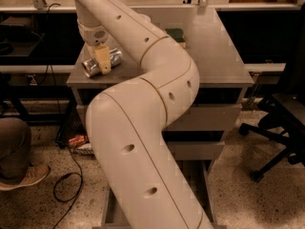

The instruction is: Place redbull can into bottom drawer

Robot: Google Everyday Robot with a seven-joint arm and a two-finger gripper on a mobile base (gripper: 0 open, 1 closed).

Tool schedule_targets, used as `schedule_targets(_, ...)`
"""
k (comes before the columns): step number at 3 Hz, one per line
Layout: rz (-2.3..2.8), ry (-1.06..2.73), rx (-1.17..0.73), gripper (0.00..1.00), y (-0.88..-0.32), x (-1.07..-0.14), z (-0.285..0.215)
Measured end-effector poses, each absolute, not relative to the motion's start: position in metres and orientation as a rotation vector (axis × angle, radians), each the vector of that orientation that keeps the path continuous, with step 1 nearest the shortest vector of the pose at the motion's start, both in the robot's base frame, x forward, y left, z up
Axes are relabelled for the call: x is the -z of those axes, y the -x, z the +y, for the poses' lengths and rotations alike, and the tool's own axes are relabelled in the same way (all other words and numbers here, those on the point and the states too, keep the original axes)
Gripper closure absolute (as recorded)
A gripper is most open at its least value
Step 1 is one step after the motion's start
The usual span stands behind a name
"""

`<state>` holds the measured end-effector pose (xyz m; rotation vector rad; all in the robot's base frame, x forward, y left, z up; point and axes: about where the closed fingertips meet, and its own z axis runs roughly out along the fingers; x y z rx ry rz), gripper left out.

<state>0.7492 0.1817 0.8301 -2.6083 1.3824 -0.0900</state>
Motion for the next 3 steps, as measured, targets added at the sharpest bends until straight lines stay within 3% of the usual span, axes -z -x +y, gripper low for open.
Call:
schedule_targets(1,1.383,2.608,0.09,1.0,-0.7492,-0.8329,0.1816)
schedule_targets(3,1.401,2.596,0.09,1.0,-0.7489,-0.8343,0.177)
